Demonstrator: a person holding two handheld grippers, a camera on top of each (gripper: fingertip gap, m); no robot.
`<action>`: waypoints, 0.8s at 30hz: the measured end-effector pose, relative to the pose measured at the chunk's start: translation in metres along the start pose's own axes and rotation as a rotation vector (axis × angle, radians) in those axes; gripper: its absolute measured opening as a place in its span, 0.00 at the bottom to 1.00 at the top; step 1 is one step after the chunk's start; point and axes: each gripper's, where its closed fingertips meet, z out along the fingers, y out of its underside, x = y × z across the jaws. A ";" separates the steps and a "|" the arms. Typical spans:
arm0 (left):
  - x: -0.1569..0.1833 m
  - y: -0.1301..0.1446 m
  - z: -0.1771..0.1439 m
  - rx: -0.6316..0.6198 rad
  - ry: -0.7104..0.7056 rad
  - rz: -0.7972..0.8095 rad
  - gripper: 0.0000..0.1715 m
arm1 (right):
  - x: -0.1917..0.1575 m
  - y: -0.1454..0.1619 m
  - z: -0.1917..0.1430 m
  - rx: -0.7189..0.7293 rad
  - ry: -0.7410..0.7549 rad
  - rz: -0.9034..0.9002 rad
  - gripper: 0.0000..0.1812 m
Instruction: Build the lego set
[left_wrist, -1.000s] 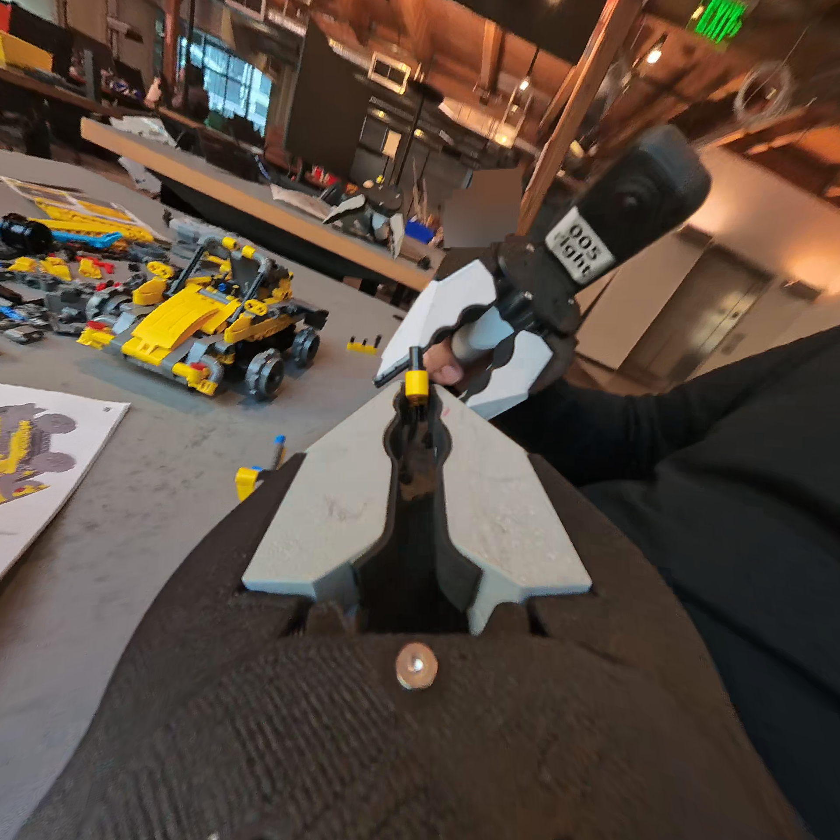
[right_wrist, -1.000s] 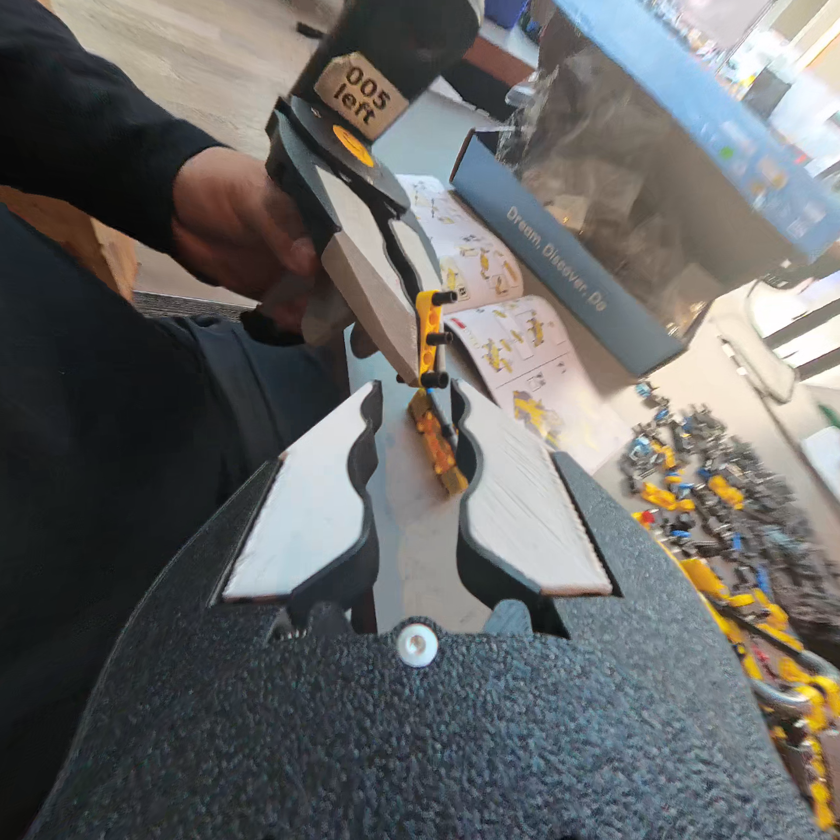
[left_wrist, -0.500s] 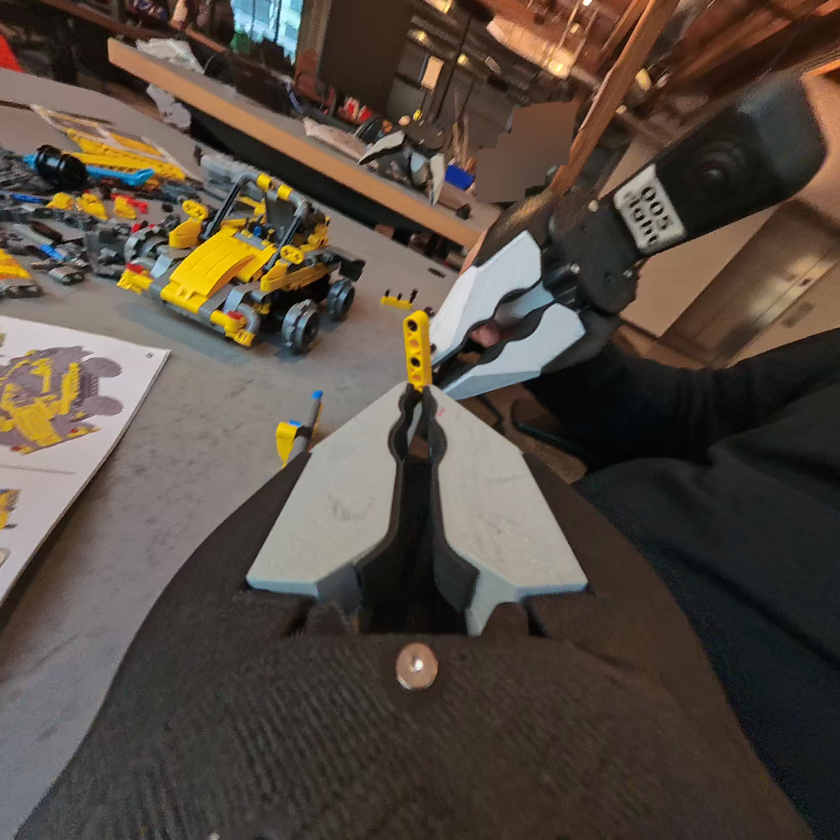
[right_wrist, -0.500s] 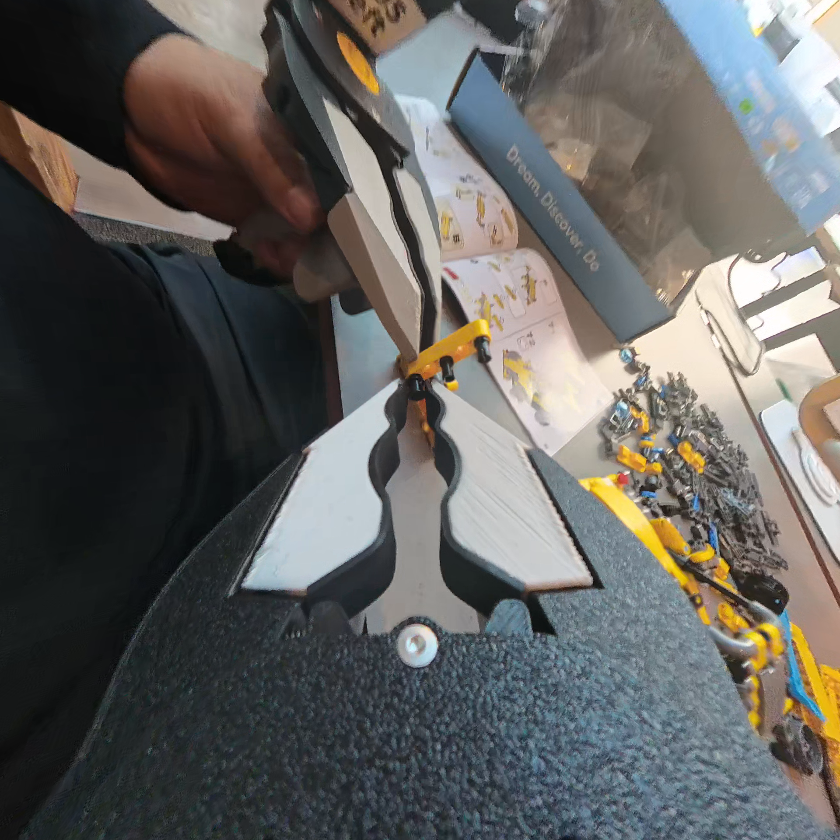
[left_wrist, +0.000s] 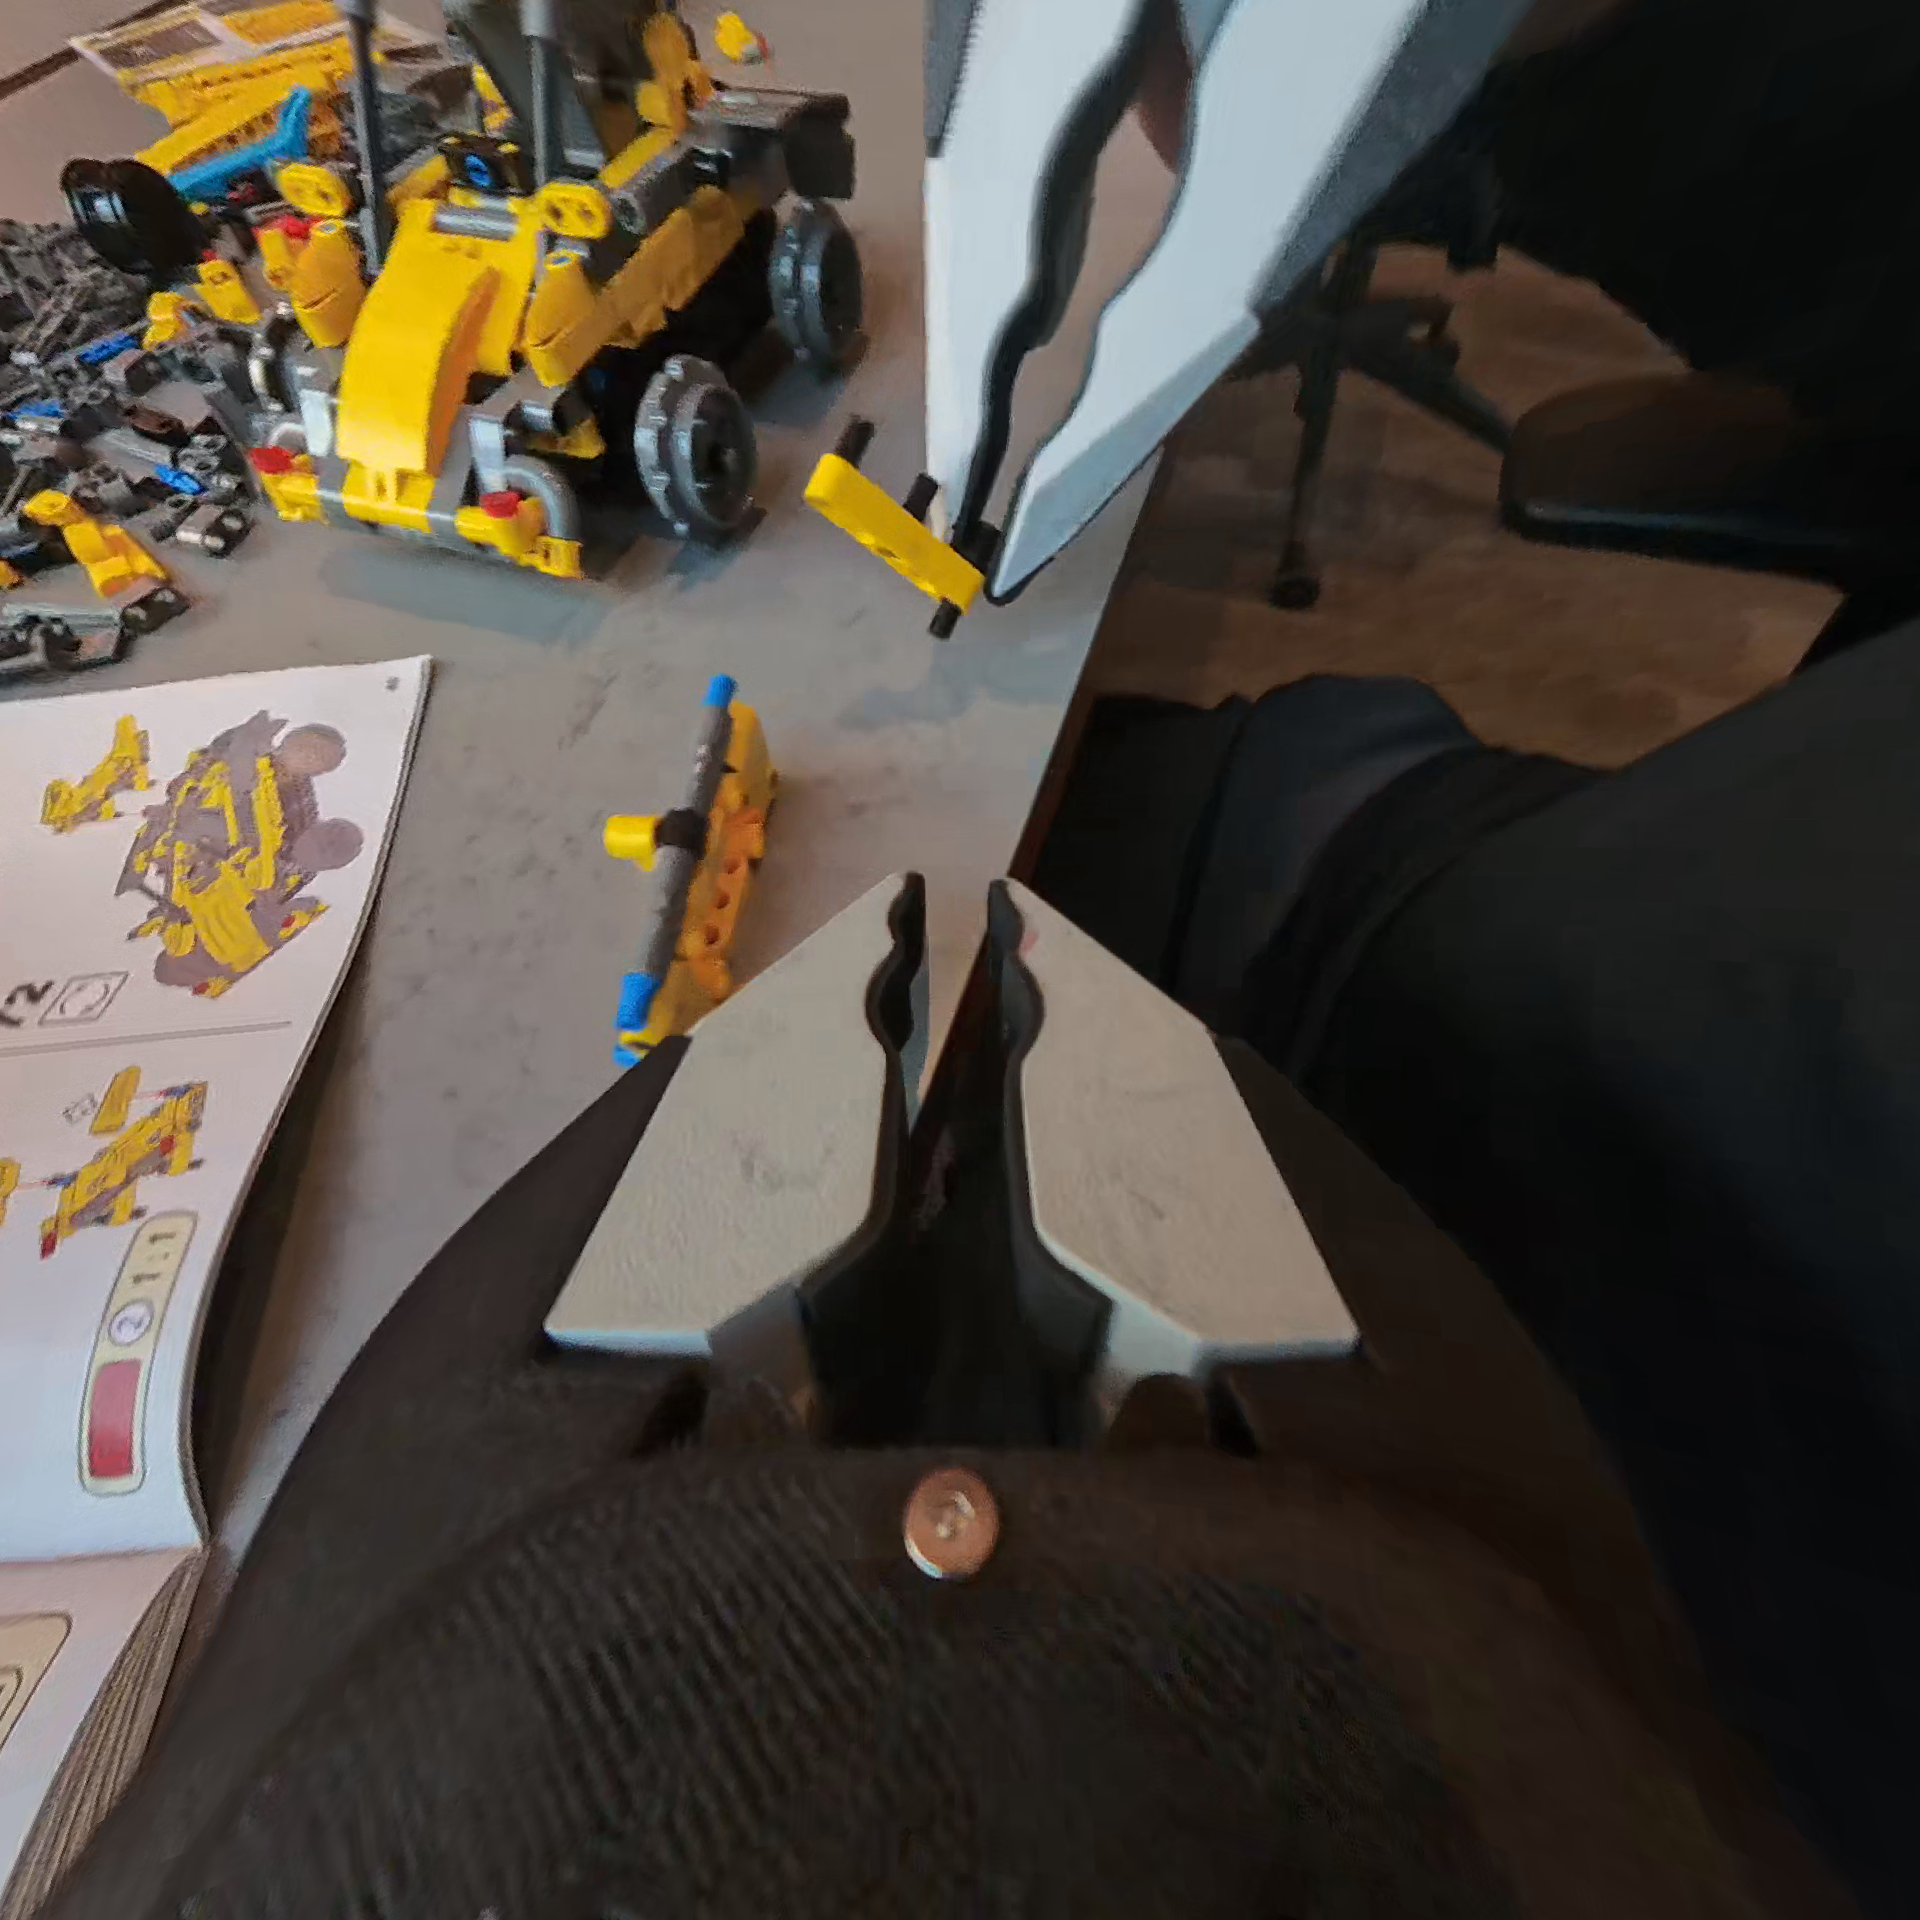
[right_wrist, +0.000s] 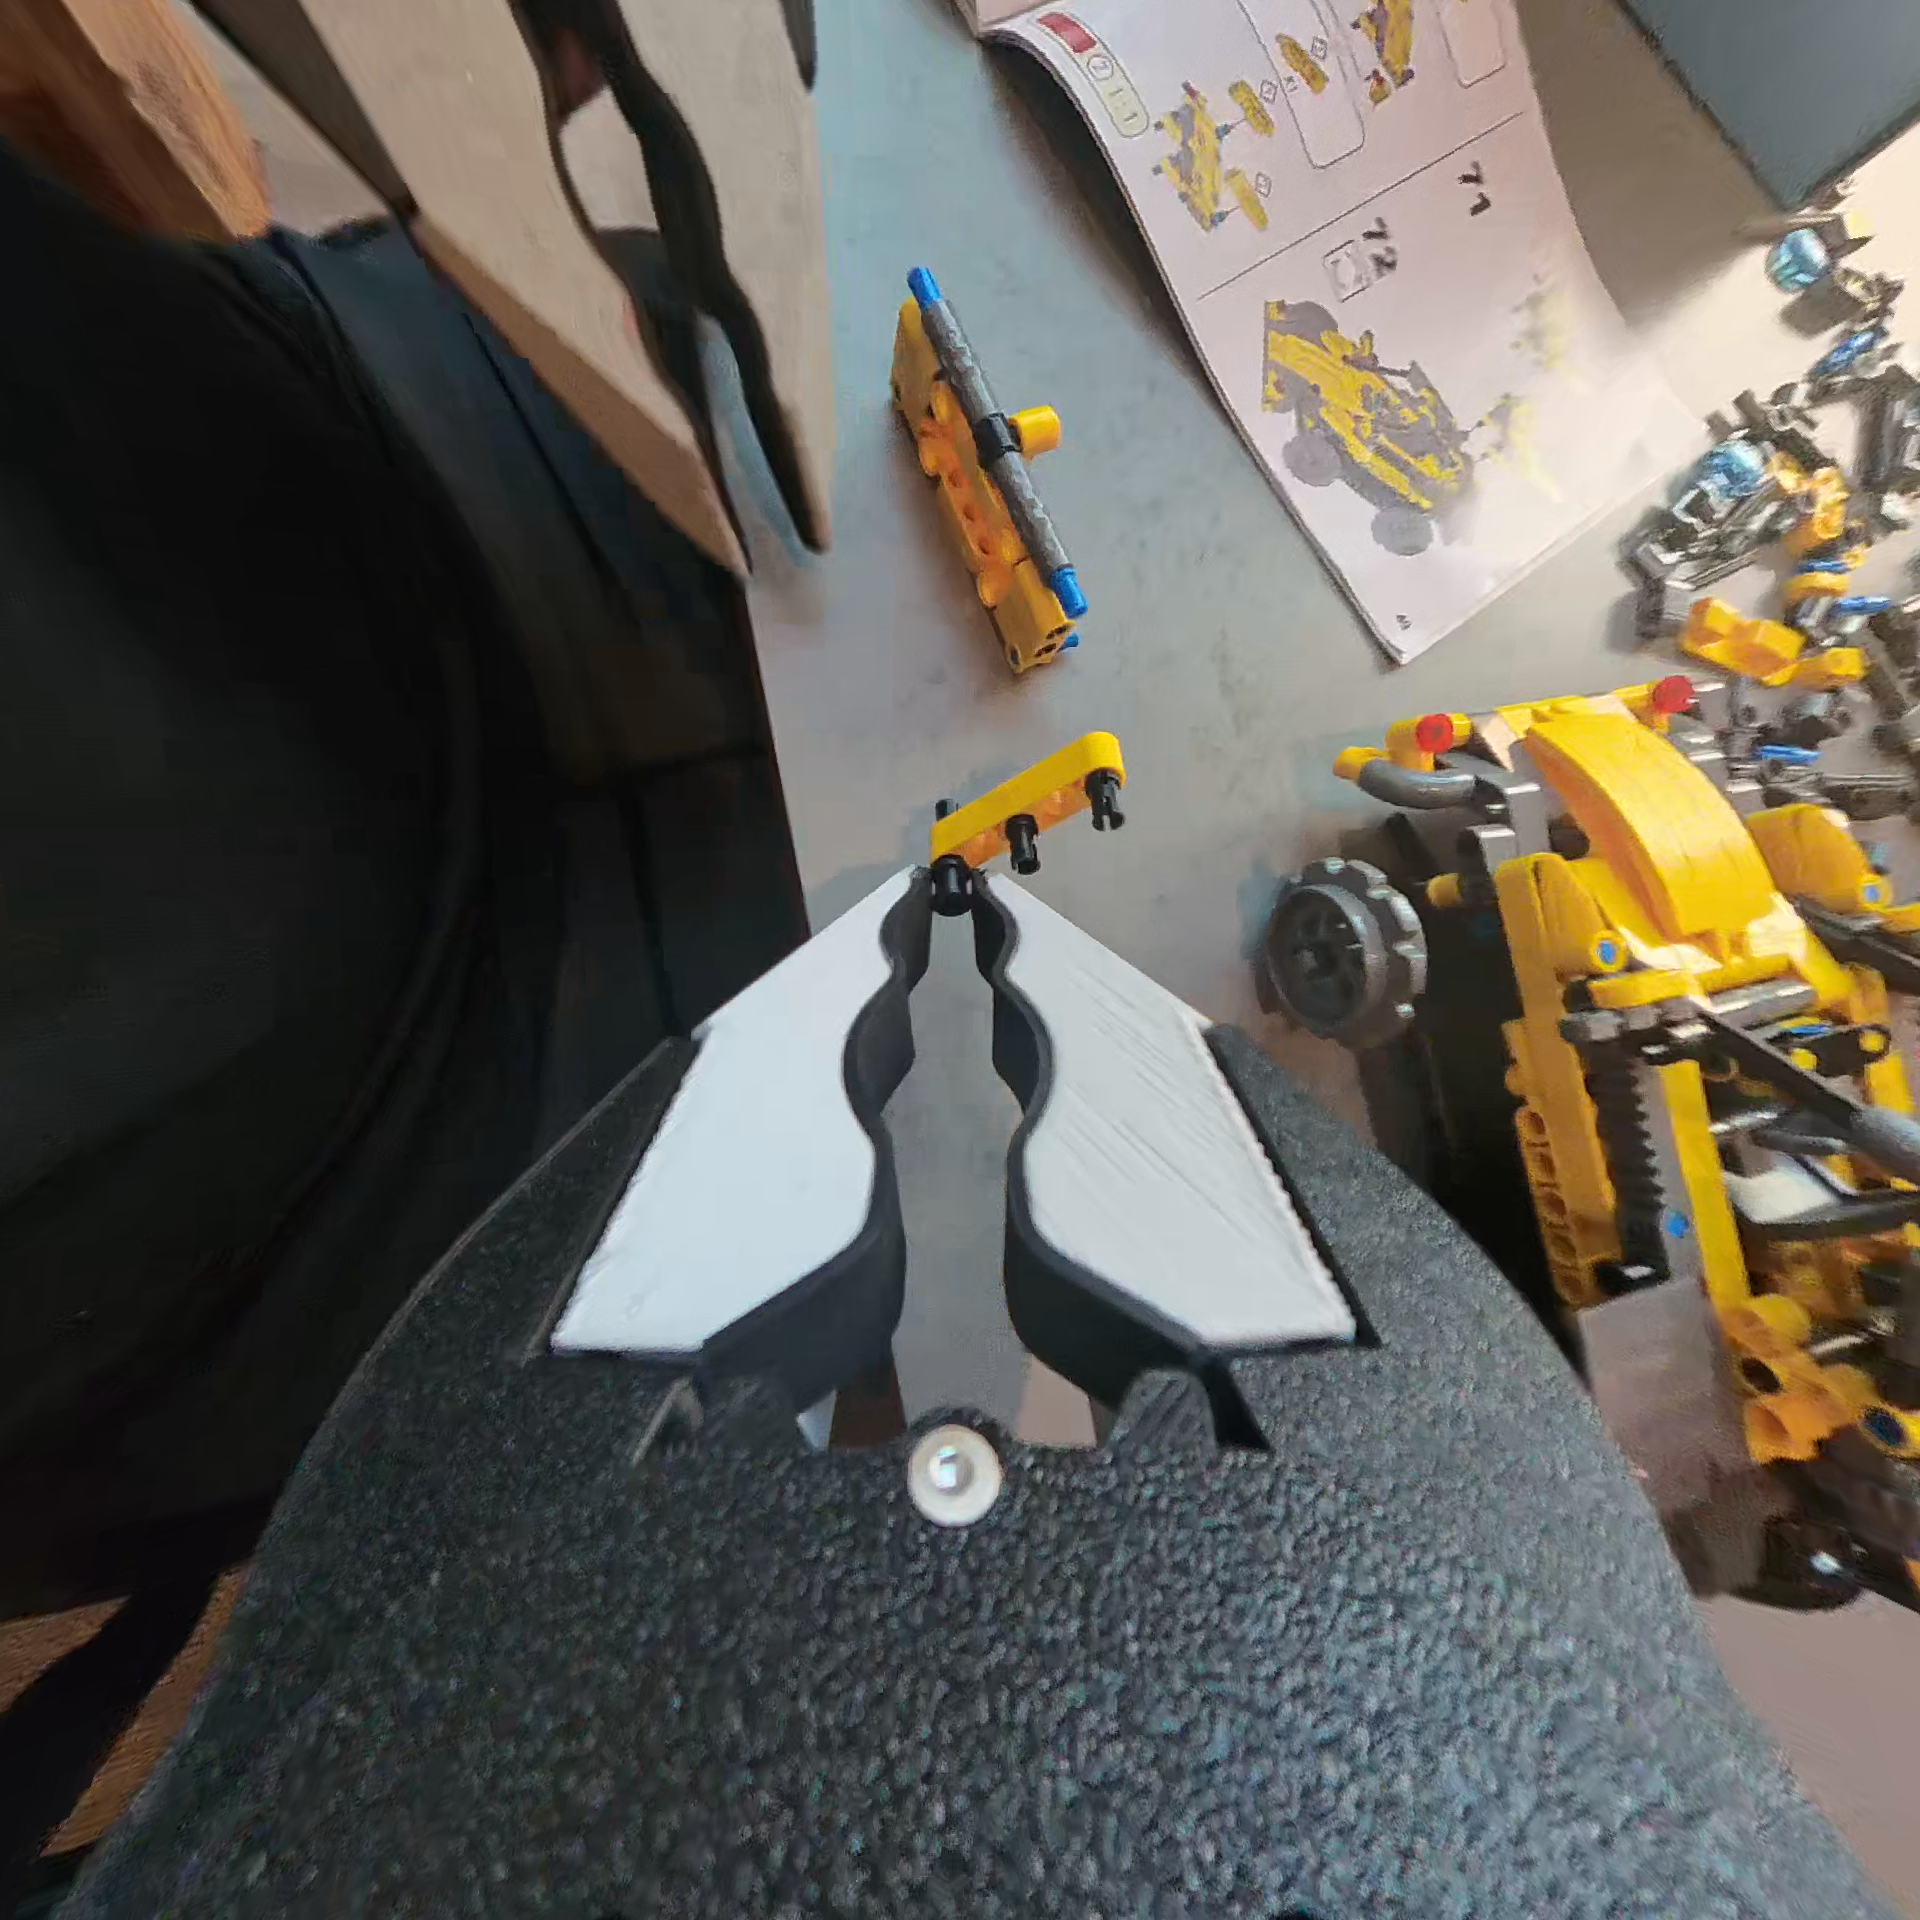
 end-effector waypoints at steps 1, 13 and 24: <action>0.005 0.001 0.003 -0.012 -0.008 0.035 0.05 | -0.003 0.000 0.001 0.009 -0.024 0.010 0.04; 0.021 0.011 0.014 -0.076 -0.058 0.268 0.02 | -0.019 -0.003 0.009 0.089 -0.248 0.165 0.04; 0.019 0.015 0.016 -0.078 -0.027 0.214 0.00 | -0.009 0.011 0.015 0.028 -0.197 0.169 0.05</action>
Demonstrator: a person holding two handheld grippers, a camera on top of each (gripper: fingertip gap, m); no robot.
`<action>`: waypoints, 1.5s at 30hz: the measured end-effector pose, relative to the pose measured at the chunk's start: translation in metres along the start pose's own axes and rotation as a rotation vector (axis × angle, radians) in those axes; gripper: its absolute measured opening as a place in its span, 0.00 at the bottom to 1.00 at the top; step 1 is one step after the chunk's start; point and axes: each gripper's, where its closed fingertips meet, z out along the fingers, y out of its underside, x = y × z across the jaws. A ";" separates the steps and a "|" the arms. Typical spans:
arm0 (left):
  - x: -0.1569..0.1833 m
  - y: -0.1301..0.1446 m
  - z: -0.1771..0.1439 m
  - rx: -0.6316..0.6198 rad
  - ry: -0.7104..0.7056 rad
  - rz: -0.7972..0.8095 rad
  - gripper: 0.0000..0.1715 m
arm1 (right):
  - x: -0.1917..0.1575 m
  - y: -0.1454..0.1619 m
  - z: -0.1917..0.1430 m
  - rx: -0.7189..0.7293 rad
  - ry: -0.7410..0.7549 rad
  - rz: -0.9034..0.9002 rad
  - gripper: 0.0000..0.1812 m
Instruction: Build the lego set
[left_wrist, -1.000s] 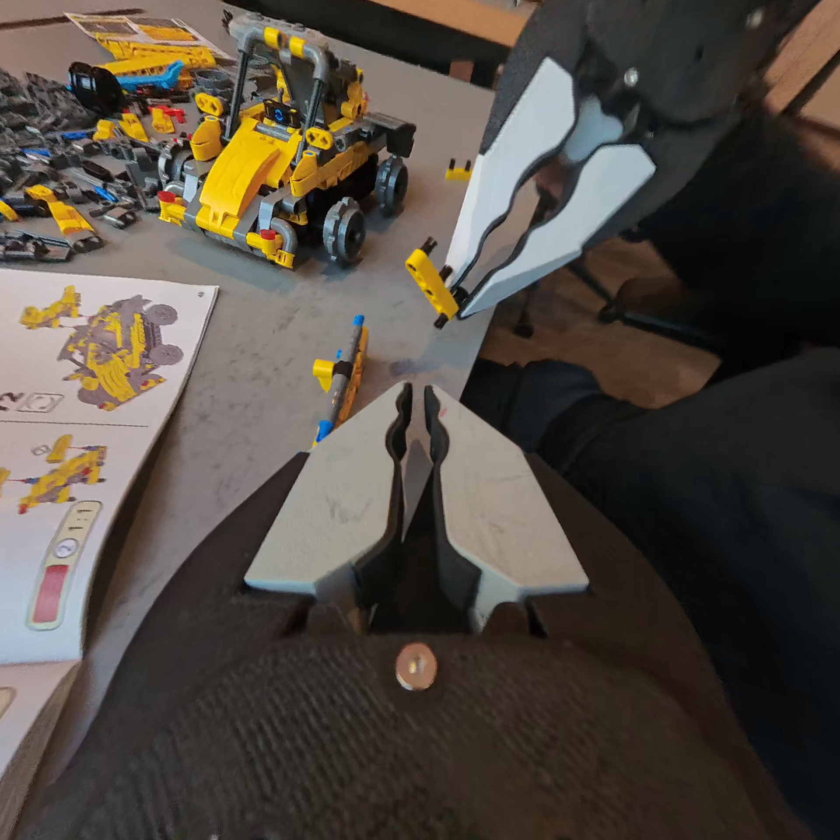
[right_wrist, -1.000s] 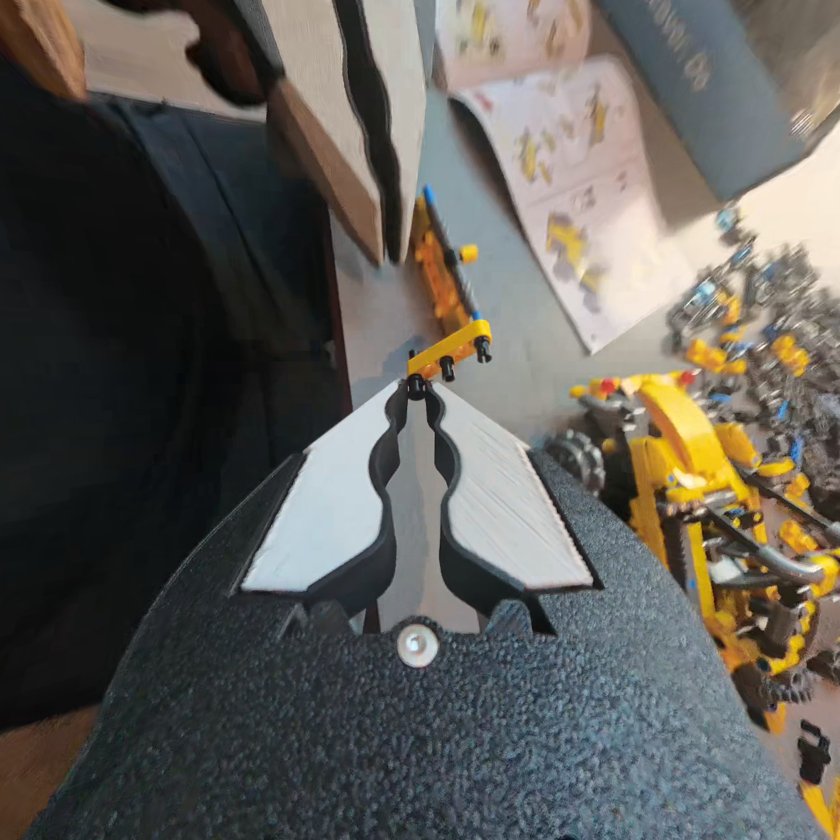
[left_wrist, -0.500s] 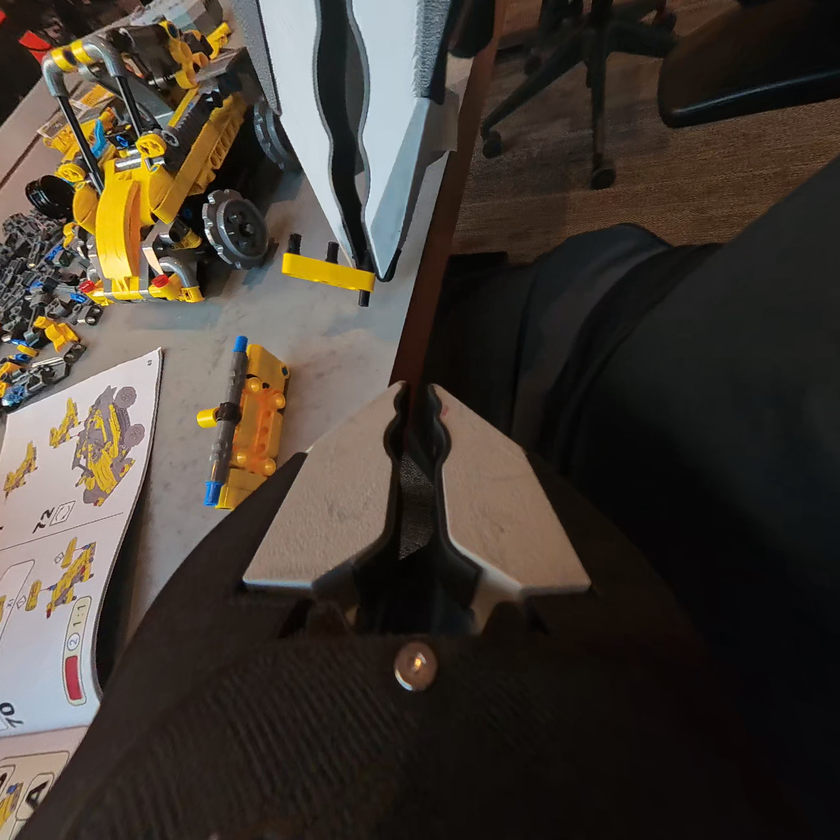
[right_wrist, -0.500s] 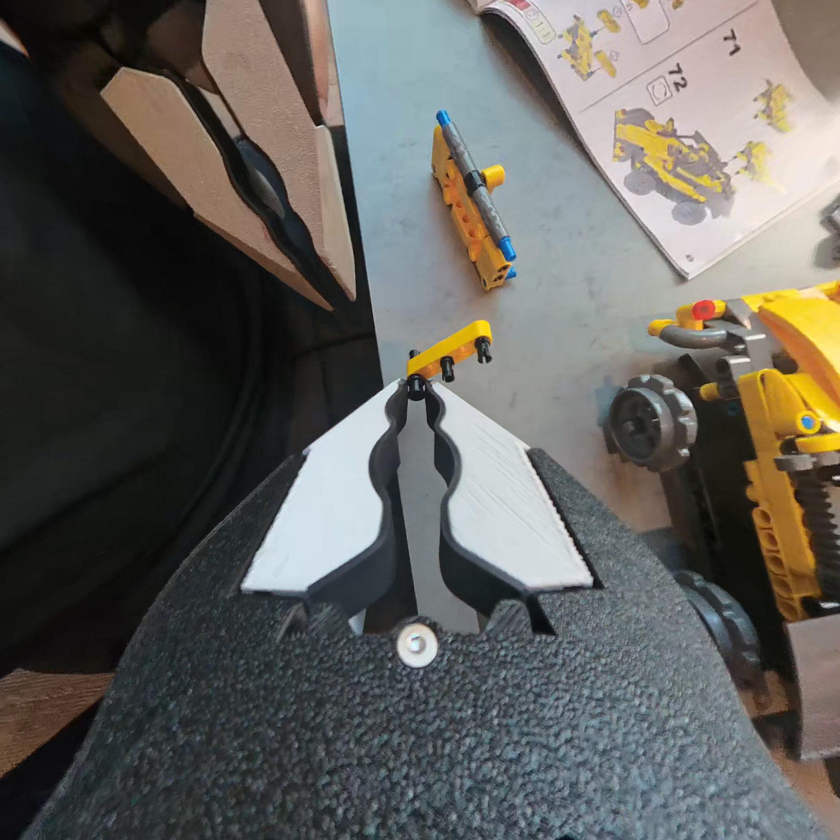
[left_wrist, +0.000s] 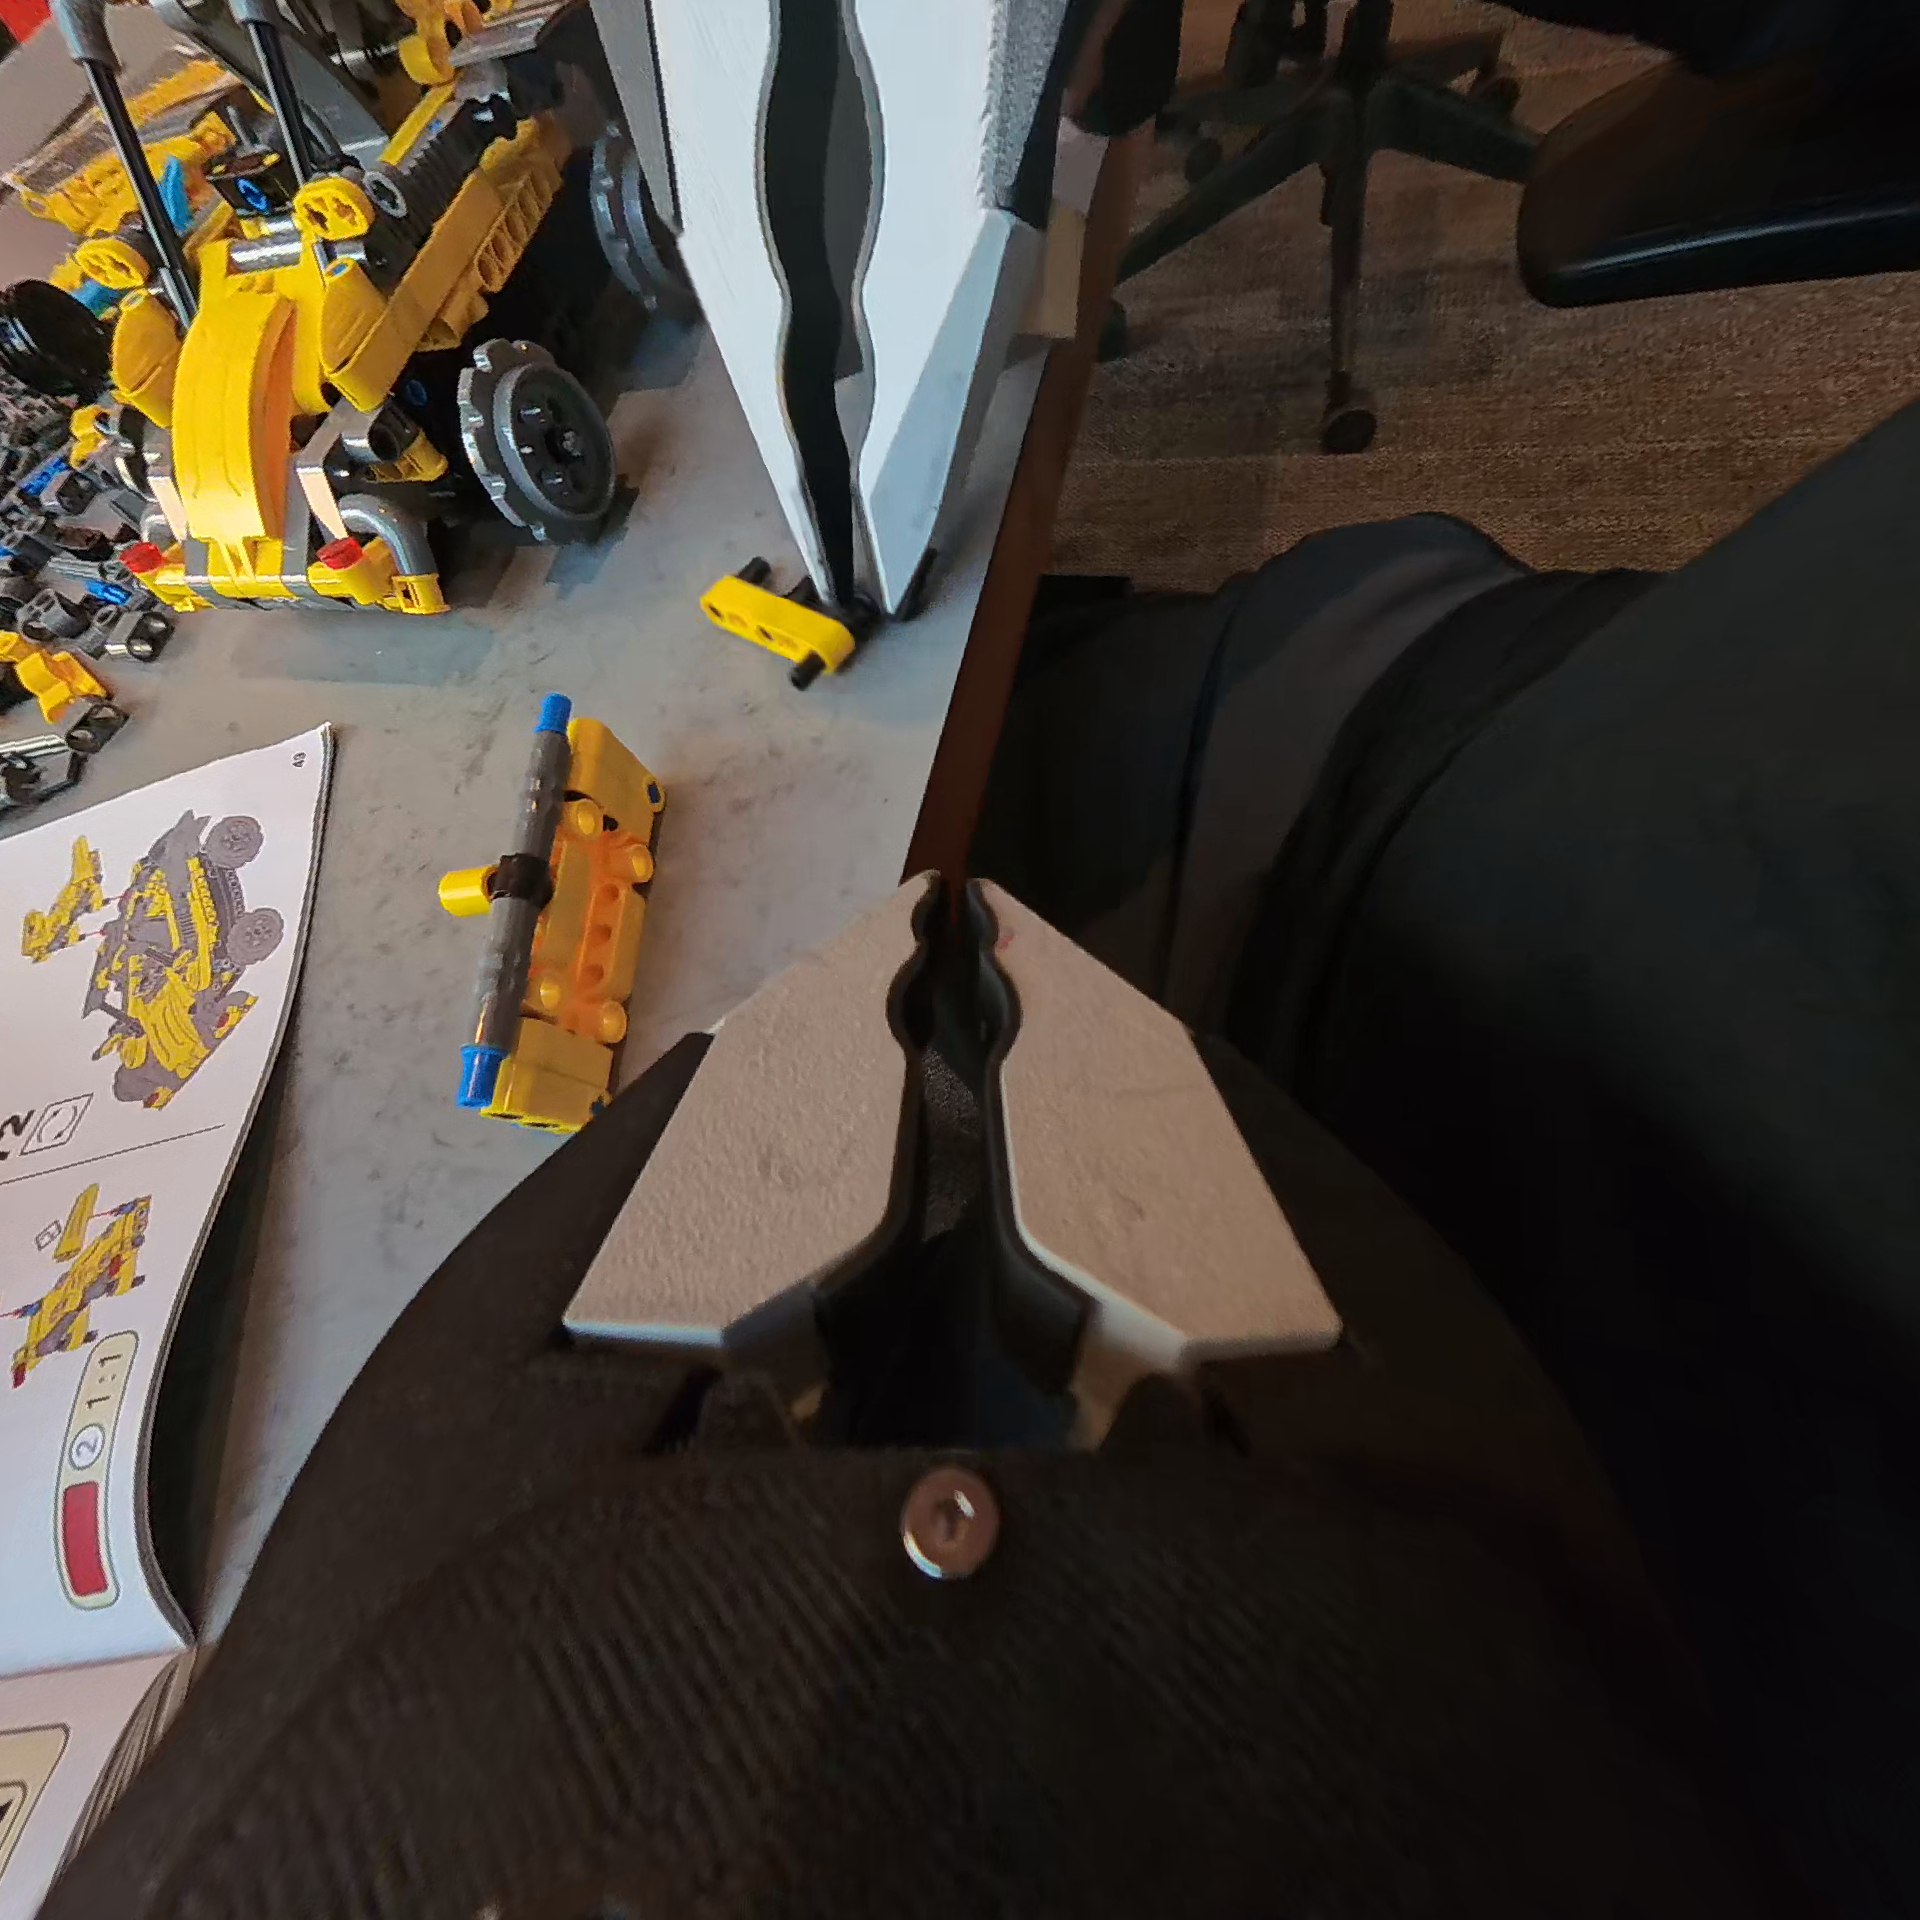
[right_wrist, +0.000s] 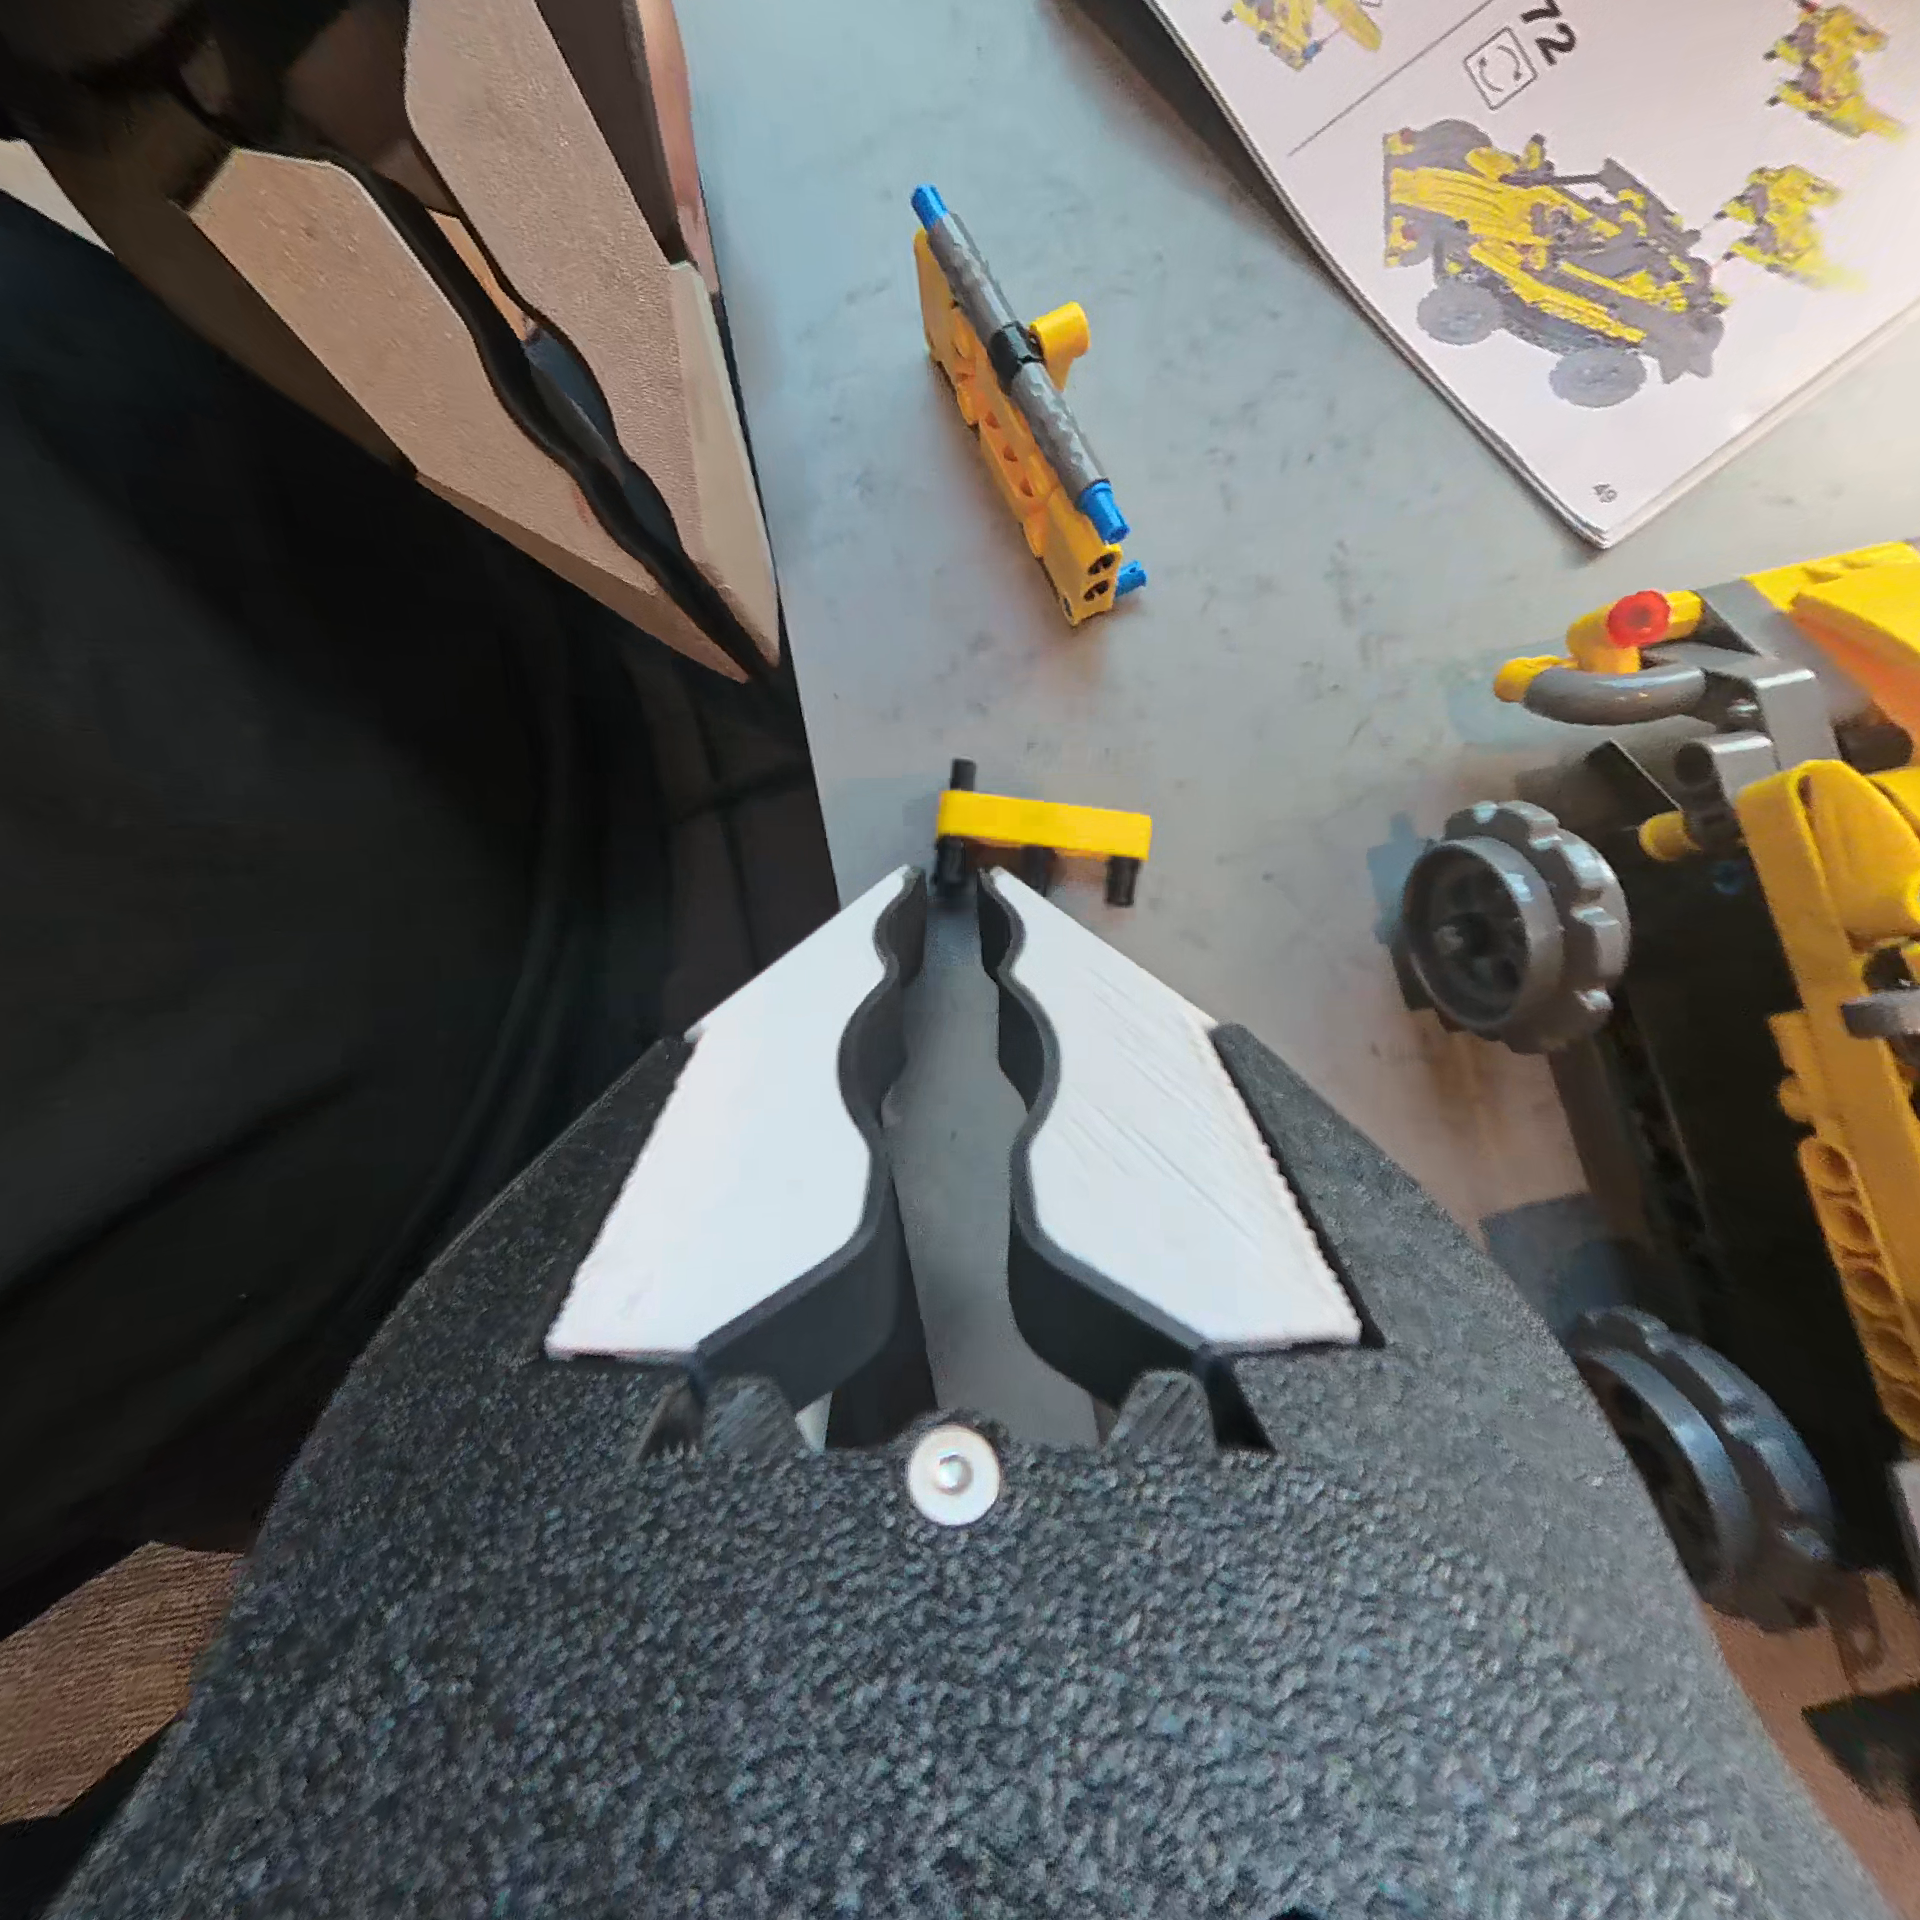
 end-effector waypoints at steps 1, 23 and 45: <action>0.000 0.000 0.001 -0.003 0.000 0.003 0.00 | 0.001 0.000 -0.001 -0.001 0.010 -0.002 0.05; 0.003 0.000 0.002 -0.014 -0.007 0.022 0.00 | 0.098 0.082 -0.160 -0.037 0.520 0.302 0.08; 0.009 -0.007 0.005 -0.005 0.002 0.049 0.05 | 0.047 0.084 -0.121 -0.034 0.117 0.396 0.04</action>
